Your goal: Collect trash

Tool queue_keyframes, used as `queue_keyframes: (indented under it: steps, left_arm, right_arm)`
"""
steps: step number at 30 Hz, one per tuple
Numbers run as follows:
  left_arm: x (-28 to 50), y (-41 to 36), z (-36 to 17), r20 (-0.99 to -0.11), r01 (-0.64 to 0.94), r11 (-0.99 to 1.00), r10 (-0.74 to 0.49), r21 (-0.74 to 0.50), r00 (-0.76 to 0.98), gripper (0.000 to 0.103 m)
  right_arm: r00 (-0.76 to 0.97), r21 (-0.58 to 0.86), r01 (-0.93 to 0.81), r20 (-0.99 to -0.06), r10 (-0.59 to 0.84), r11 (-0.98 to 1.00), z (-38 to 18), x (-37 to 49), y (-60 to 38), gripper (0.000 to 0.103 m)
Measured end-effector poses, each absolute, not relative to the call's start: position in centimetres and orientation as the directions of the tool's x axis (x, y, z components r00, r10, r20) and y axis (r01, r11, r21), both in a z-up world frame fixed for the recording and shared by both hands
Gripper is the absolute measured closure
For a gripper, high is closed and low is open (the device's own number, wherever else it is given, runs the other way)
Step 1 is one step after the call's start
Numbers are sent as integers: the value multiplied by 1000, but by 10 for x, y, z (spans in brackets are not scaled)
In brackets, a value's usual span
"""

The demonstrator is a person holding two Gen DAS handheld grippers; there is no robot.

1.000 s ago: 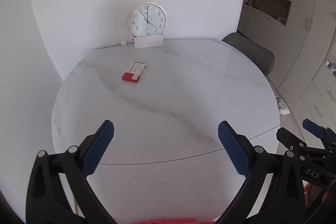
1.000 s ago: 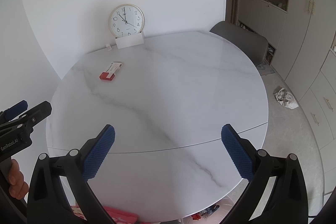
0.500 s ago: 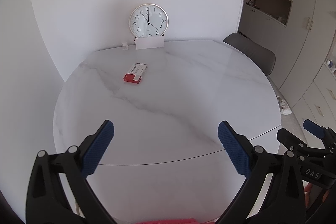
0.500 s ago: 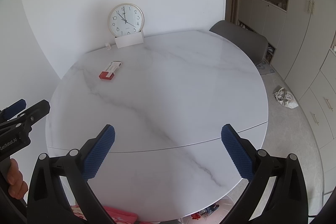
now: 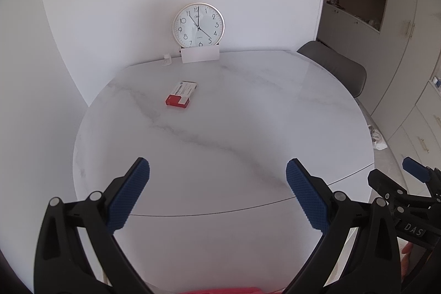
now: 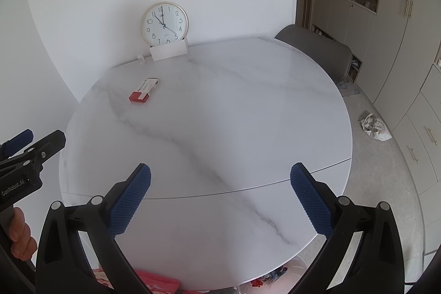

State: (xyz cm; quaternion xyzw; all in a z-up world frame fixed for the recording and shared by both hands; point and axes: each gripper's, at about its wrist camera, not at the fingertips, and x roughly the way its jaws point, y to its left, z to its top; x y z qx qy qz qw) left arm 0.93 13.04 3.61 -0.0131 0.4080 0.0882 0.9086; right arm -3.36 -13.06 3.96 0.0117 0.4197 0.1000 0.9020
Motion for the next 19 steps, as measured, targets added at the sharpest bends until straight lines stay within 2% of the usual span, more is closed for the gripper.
queue_keyframes:
  steps: [9,19]
  left_arm:
    - [7,127,37,-698,-171,982,181,85,692,8]
    - [11,125,35,-715,-158,984,171,85,678,8]
  right_arm:
    - [620,103,-174,-761,190,979,34,-34,-131,3]
    - [614,104,-177,-766,193,979,33,-33,-132,3]
